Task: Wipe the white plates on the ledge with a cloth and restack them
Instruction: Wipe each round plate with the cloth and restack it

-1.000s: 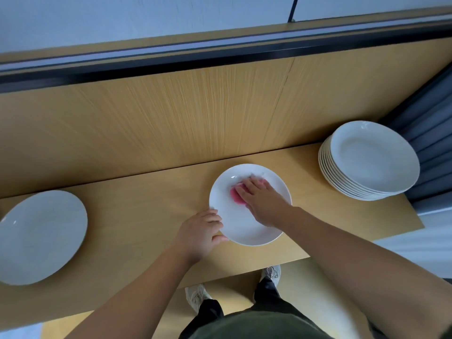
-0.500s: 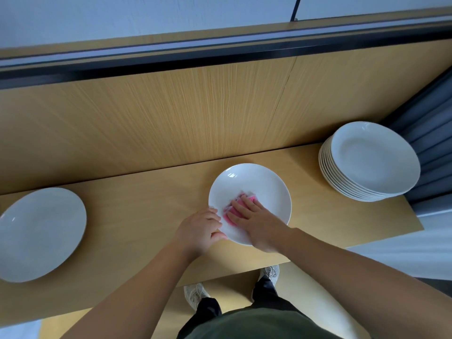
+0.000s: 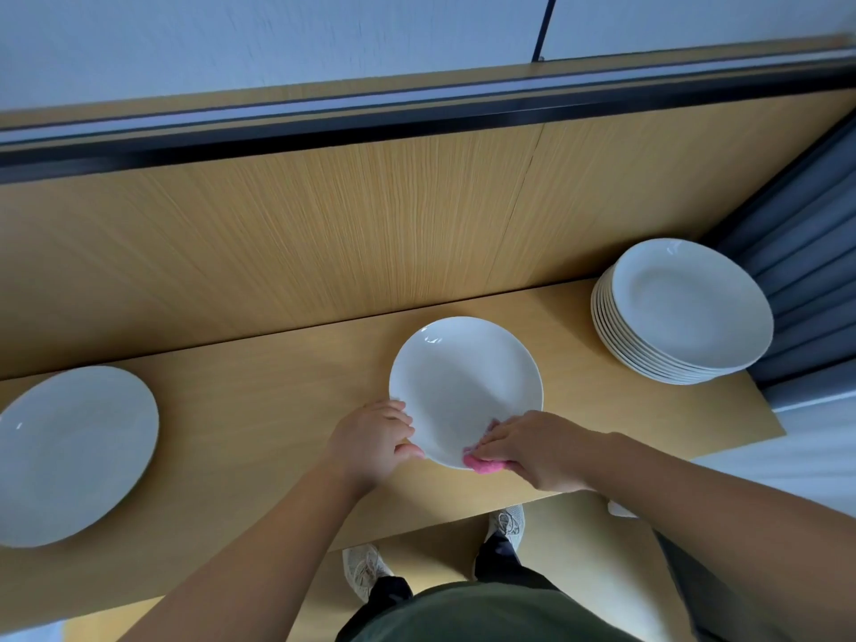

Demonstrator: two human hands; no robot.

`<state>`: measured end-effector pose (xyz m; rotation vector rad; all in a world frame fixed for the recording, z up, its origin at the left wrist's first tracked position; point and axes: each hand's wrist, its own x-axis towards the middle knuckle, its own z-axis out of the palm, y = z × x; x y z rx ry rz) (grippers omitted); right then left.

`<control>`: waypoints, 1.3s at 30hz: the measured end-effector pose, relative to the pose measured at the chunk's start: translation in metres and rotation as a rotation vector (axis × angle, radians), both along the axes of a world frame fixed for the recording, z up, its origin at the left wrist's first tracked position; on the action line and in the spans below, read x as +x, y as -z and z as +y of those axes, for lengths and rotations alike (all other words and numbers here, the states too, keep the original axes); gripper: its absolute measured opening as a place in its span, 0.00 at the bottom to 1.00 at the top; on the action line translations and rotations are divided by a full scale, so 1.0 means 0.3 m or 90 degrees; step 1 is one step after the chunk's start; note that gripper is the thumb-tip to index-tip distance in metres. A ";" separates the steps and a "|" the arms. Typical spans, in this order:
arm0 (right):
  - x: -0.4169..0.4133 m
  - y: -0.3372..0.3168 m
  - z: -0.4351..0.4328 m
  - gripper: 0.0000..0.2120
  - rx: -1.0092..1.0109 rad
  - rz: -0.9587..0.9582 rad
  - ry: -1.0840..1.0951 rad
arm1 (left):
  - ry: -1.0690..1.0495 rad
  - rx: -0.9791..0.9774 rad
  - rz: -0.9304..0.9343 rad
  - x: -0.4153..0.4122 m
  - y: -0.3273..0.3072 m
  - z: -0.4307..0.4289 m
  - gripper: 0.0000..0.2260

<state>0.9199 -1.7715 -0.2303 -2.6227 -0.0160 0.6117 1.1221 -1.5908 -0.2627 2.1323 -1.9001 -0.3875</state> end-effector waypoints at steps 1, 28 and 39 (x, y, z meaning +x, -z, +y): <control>-0.006 -0.015 -0.011 0.17 -0.005 0.016 0.003 | 0.001 0.002 -0.009 0.002 -0.003 -0.003 0.17; -0.120 -0.150 -0.092 0.16 0.155 -0.279 0.465 | 0.099 0.285 -0.129 -0.331 -0.053 -0.229 0.21; -0.073 -0.278 -0.126 0.16 0.169 -0.395 0.412 | -0.011 0.169 -0.116 -0.268 -0.230 -0.239 0.16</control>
